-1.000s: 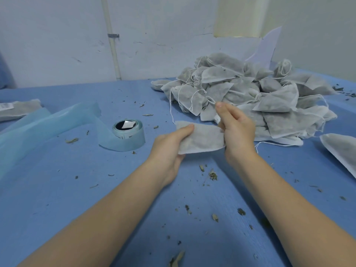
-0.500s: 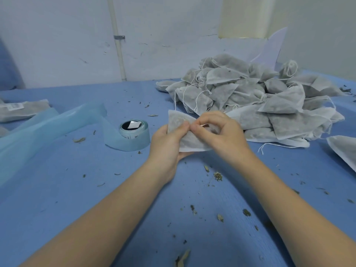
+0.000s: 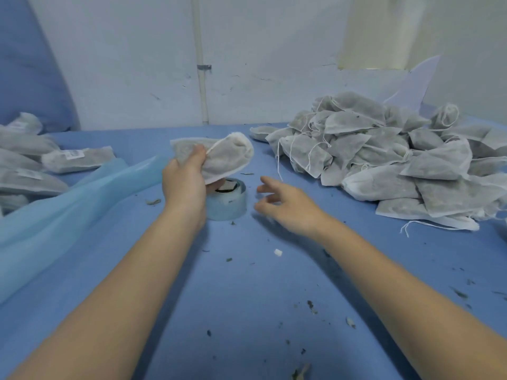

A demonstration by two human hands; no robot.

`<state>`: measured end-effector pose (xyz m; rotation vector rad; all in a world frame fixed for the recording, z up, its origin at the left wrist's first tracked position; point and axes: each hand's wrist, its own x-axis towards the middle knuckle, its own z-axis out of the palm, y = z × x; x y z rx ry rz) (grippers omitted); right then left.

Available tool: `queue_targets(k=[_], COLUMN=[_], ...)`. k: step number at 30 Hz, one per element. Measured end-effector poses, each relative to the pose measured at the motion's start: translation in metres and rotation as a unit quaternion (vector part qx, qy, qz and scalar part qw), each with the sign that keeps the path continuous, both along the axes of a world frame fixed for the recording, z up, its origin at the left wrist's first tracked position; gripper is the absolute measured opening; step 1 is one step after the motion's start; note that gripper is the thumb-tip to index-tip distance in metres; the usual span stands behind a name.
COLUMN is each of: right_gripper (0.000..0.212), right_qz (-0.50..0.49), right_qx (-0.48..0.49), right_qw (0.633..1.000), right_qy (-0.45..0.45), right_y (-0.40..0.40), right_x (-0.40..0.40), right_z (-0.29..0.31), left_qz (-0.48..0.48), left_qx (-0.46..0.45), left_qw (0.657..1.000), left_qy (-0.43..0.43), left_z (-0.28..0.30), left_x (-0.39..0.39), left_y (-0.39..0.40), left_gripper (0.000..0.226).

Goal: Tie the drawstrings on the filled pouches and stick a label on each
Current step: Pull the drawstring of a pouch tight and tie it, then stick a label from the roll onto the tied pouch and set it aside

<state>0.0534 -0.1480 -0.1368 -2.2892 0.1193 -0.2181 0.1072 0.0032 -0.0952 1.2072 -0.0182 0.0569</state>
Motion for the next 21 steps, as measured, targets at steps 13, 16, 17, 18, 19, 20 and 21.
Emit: queue_targets(k=[13, 16, 17, 18, 19, 20, 21], right_gripper=[0.073, 0.054, 0.052, 0.054, 0.059, 0.062, 0.064], right_qz=[0.016, 0.014, 0.004, -0.009, -0.026, -0.044, -0.06], right_qx=[-0.033, 0.001, 0.013, 0.02, 0.022, 0.021, 0.021], right_qw=[0.999, 0.998, 0.998, 0.999, 0.998, 0.997, 0.996], right_qy=[-0.034, -0.054, -0.054, -0.05, -0.048, -0.051, -0.058], right_y=[0.034, 0.04, 0.041, 0.042, 0.043, 0.043, 0.044], right_x=[0.039, 0.044, 0.044, 0.044, 0.045, 0.046, 0.047], right_z=[-0.005, -0.007, -0.007, -0.008, -0.009, -0.011, -0.012], left_qz=[0.01, 0.025, 0.031, 0.036, 0.041, 0.045, 0.049], left_qx=[0.035, 0.088, 0.111, 0.137, 0.163, 0.188, 0.212], left_qw=[0.999, 0.996, 0.993, 0.99, 0.986, 0.981, 0.976], left_qy=[0.029, 0.019, 0.012, 0.001, -0.01, -0.019, -0.026], left_z=[0.0, -0.003, -0.004, -0.005, -0.006, -0.008, -0.01], left_x=[0.02, 0.022, 0.022, 0.023, 0.023, 0.023, 0.023], left_y=[0.016, 0.013, 0.013, 0.012, 0.011, 0.01, 0.009], left_gripper=[0.015, 0.014, 0.02, 0.024, 0.025, 0.025, 0.025])
